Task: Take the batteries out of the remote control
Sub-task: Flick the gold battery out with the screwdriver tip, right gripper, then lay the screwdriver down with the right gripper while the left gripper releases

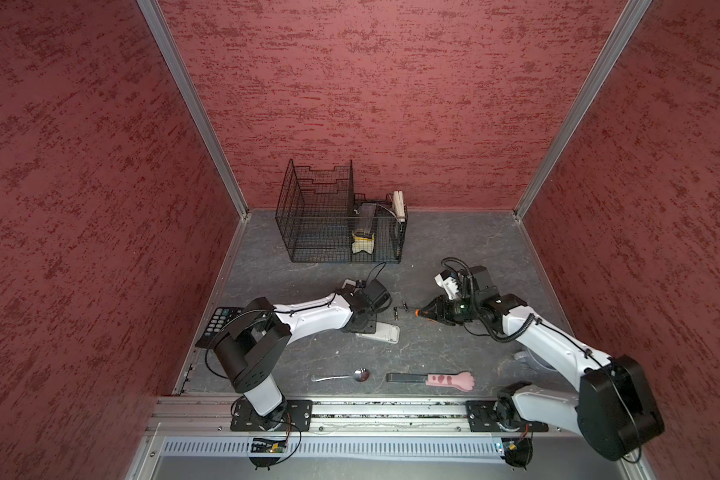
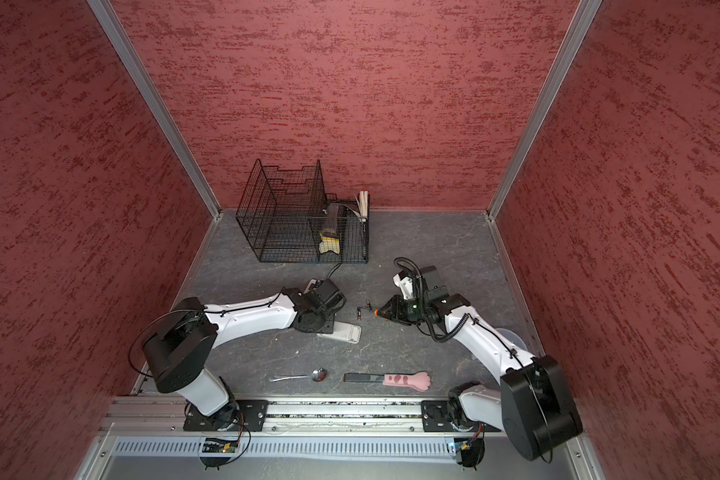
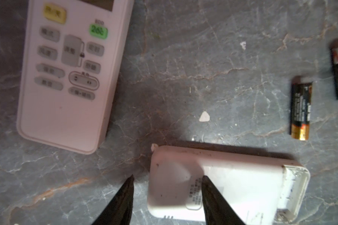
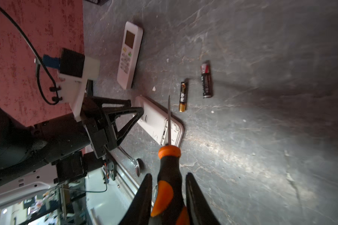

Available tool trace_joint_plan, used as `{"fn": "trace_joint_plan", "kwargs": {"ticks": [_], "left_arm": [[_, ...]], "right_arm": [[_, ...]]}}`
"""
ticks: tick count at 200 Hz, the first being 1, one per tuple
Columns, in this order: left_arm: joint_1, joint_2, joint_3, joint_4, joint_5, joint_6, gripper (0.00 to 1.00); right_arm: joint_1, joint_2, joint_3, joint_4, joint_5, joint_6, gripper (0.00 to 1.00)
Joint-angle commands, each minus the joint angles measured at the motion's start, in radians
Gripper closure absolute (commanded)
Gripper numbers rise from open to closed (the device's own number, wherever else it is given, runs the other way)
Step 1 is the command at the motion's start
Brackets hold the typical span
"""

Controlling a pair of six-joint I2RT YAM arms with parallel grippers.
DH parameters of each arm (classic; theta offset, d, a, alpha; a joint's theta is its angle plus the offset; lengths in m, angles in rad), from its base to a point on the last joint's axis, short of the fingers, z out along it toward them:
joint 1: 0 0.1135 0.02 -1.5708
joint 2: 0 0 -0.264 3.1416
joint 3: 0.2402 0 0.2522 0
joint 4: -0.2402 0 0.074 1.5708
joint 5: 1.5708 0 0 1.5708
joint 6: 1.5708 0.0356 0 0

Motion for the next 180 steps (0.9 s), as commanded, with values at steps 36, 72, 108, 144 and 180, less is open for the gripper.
{"fn": "trace_joint_plan", "kwargs": {"ticks": [36,72,108,144,180], "left_arm": [[0.039,-0.095,0.026,-0.026,0.044,0.038,0.43],[0.059,-0.119,0.058,-0.034,0.040,0.060,0.42],[0.080,-0.141,0.067,-0.028,0.046,0.066,0.41],[0.089,-0.151,0.077,-0.030,0.047,0.068,0.41],[0.089,-0.162,0.078,-0.035,0.048,0.068,0.41]], "right_arm": [[-0.008,-0.191,-0.171,0.216,0.465,0.144,1.00],[-0.006,-0.188,-0.259,0.286,0.561,0.131,1.00],[0.000,-0.209,-0.335,0.326,0.643,0.133,1.00],[0.001,-0.193,-0.354,0.300,0.619,0.139,0.99],[0.002,-0.183,-0.354,0.257,0.603,0.143,0.90]]}}
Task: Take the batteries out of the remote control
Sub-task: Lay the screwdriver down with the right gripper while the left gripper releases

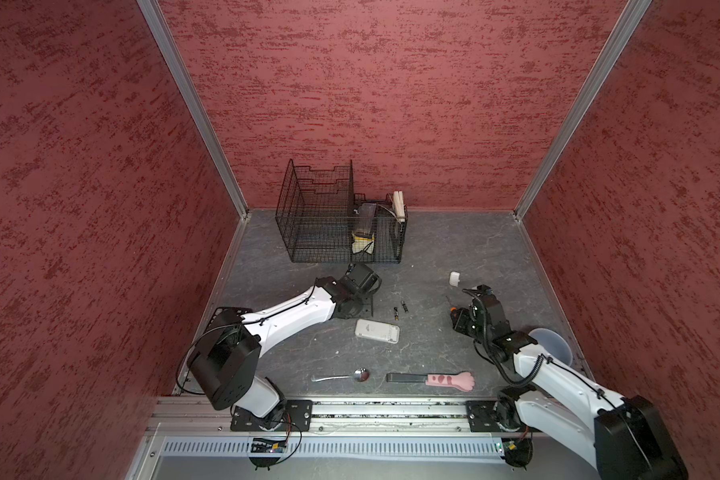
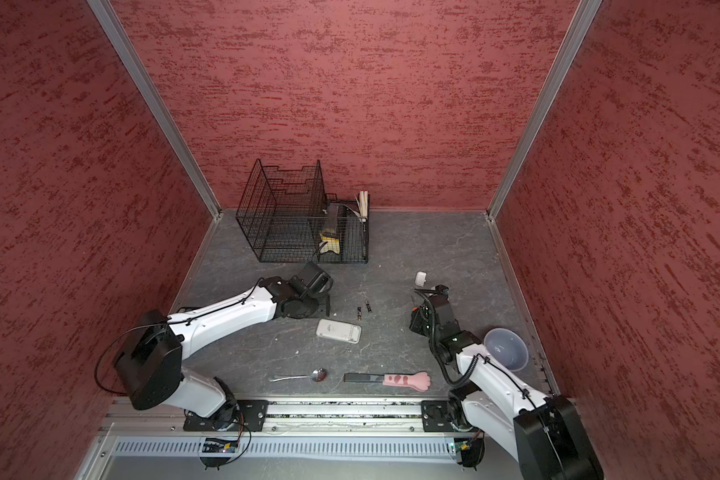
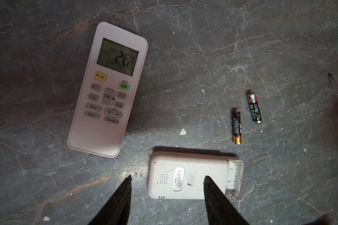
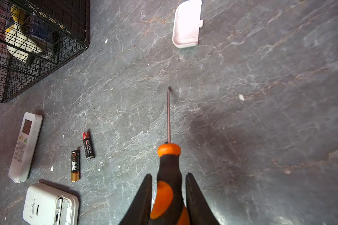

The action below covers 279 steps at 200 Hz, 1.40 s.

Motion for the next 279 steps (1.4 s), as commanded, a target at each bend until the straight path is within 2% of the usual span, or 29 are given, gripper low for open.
{"fn": "trace_joint_plan", "kwargs": {"ticks": [1,76,109,202,279], "left_arm": [[0.003,-0.032,0.022,-0.009,0.007,0.012,0.41],[0.010,-0.050,0.022,-0.004,0.003,0.024,0.41],[0.018,-0.059,0.016,0.002,0.003,0.030,0.41],[0.047,-0.082,-0.020,0.015,0.022,0.037,0.39],[0.103,-0.107,-0.044,0.011,0.071,0.052,0.36]], "right_arm": [[0.003,0.011,-0.006,-0.018,0.022,0.020,0.90],[0.004,0.143,0.021,-0.049,-0.057,0.009,0.88],[0.003,0.180,0.053,-0.095,-0.057,-0.021,0.84],[0.006,0.209,0.070,-0.139,-0.053,-0.021,0.63],[0.005,0.178,0.162,-0.246,-0.038,-0.052,0.53]]}}
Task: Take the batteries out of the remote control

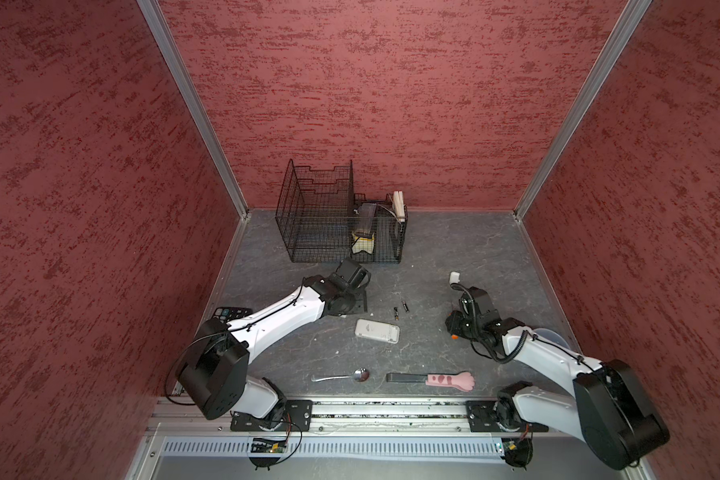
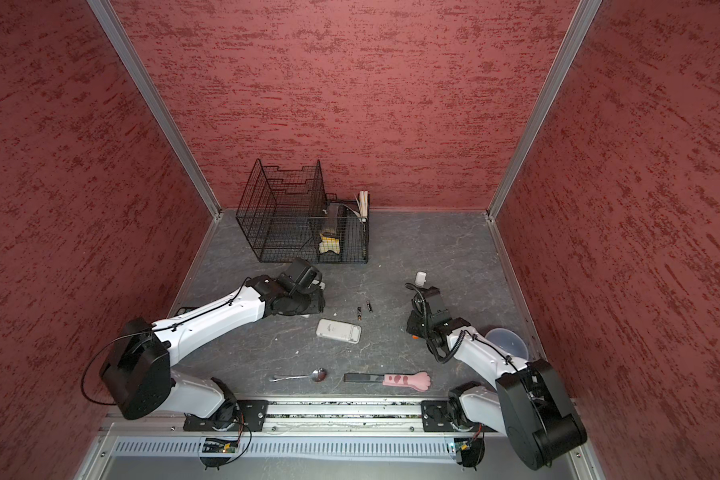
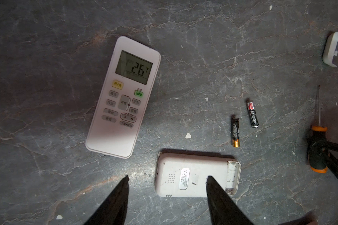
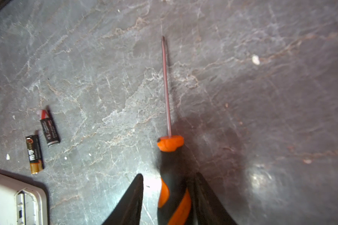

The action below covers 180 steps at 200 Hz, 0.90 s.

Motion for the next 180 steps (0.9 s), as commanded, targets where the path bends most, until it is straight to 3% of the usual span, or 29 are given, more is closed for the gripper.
{"fn": "trace_joint_plan", "kwargs": {"ticks": [1,57,83,128,180], "left_arm": [[0.018,-0.037,-0.014,-0.001,0.022,0.022,0.36],[0.086,-0.053,-0.075,0.013,0.081,0.024,0.35],[0.131,-0.011,-0.052,0.015,0.114,0.049,0.35],[0.182,0.057,0.018,0.004,0.111,0.089,0.35],[0.246,0.017,0.022,0.011,0.127,0.082,0.35]], "right_arm": [[0.004,-0.022,0.053,-0.092,0.008,-0.016,0.53],[0.029,-0.096,0.177,-0.273,0.018,-0.039,0.51],[0.089,-0.127,0.237,-0.327,0.025,-0.007,0.53],[0.360,-0.062,0.370,-0.338,0.091,0.119,0.86],[0.642,0.165,0.413,-0.076,0.119,0.311,0.99]]}}
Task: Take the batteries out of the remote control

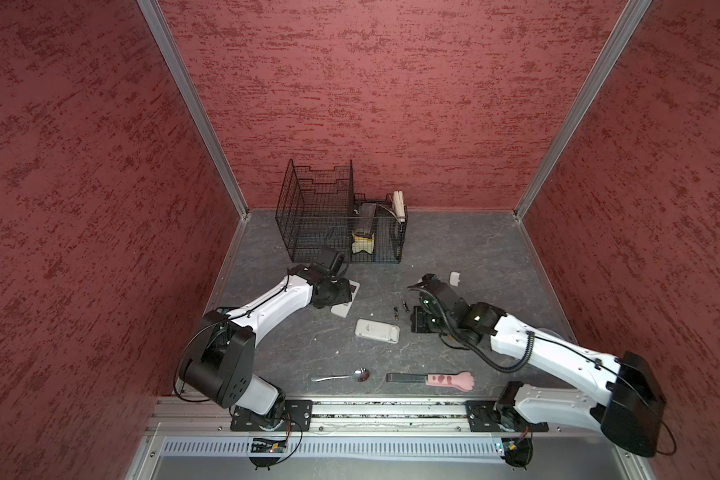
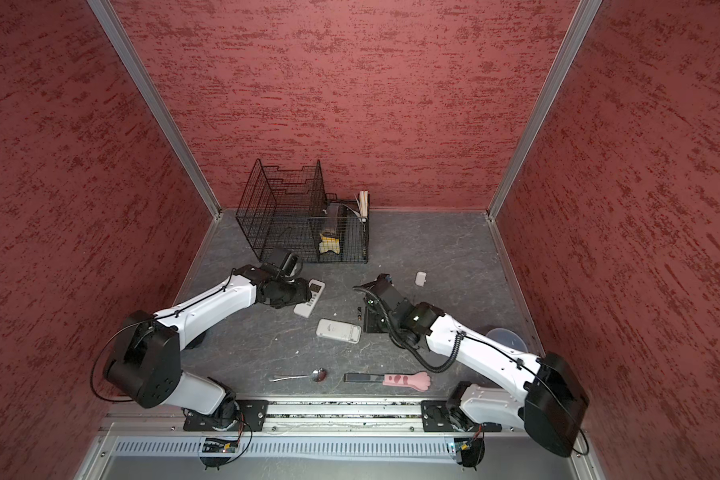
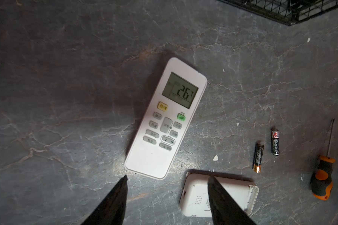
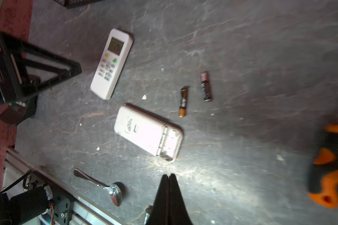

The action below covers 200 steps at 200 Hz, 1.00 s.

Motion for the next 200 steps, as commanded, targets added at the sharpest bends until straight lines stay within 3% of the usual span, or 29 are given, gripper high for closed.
{"fn": "trace_joint_plan", "kwargs": {"ticks": [1,39,84,144,200], "left_arm": [[0.021,-0.036,0.016,0.007,0.015,0.014,0.35],[0.050,-0.078,-0.010,0.007,0.029,0.011,0.34],[0.086,-0.091,-0.024,0.017,0.045,0.011,0.34],[0.106,-0.087,-0.017,0.020,0.054,0.011,0.34],[0.106,-0.068,-0.012,0.018,0.051,0.014,0.34]], "right_arm": [[0.080,0.092,0.020,0.141,0.045,0.129,0.99],[0.165,0.279,0.060,0.279,-0.016,0.174,1.00],[0.191,0.448,0.123,0.350,-0.094,0.178,1.00],[0.184,0.496,0.118,0.322,-0.081,0.178,1.00],[0.138,0.487,0.106,0.241,-0.001,0.168,1.00]]}}
